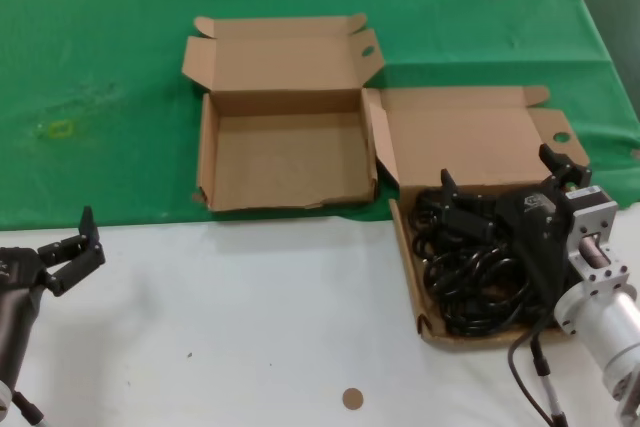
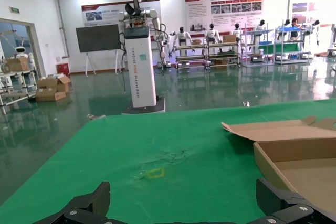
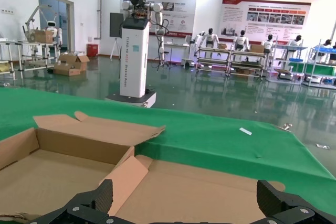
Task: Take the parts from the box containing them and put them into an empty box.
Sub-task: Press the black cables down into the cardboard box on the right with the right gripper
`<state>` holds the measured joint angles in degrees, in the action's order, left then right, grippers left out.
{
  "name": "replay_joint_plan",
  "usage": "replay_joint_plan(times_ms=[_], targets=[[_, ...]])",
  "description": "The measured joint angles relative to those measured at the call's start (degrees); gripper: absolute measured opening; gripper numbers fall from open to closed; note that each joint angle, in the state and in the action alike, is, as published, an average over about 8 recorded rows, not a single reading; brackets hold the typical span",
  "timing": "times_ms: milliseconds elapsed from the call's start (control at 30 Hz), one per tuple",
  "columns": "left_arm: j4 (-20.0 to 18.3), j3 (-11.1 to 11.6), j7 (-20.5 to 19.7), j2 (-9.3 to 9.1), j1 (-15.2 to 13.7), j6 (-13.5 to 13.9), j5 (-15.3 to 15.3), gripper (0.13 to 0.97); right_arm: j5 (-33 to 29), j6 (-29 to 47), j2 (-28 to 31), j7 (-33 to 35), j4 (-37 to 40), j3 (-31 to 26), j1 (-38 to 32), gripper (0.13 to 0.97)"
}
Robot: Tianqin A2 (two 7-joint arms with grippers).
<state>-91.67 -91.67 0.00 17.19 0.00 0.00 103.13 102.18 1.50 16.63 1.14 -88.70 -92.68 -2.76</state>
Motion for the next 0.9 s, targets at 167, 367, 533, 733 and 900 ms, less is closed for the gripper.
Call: replay_joint_plan(times_ms=[167,367,533,733,900], targets=[[0.0,0.0,0.0,0.0,0.0,0.0,0.0,0.966,0.0,0.0,0.0,0.0,0.0,0.0,0.0,0.966],[0.0,0.0,0.0,0.0,0.0,0.0,0.0,0.966,0.0,0.0,0.0,0.0,0.0,0.0,0.0,0.966],[0.0,0.0,0.0,0.0,0.0,0.0,0.0,0.966,0.0,0.0,0.0,0.0,0.0,0.0,0.0,0.966],[0.0,0.0,0.0,0.0,0.0,0.0,0.0,0.966,0.0,0.0,0.0,0.0,0.0,0.0,0.0,0.966],[0.0,0.0,0.0,0.0,0.0,0.0,0.0,0.966,0.0,0.0,0.0,0.0,0.0,0.0,0.0,0.966]])
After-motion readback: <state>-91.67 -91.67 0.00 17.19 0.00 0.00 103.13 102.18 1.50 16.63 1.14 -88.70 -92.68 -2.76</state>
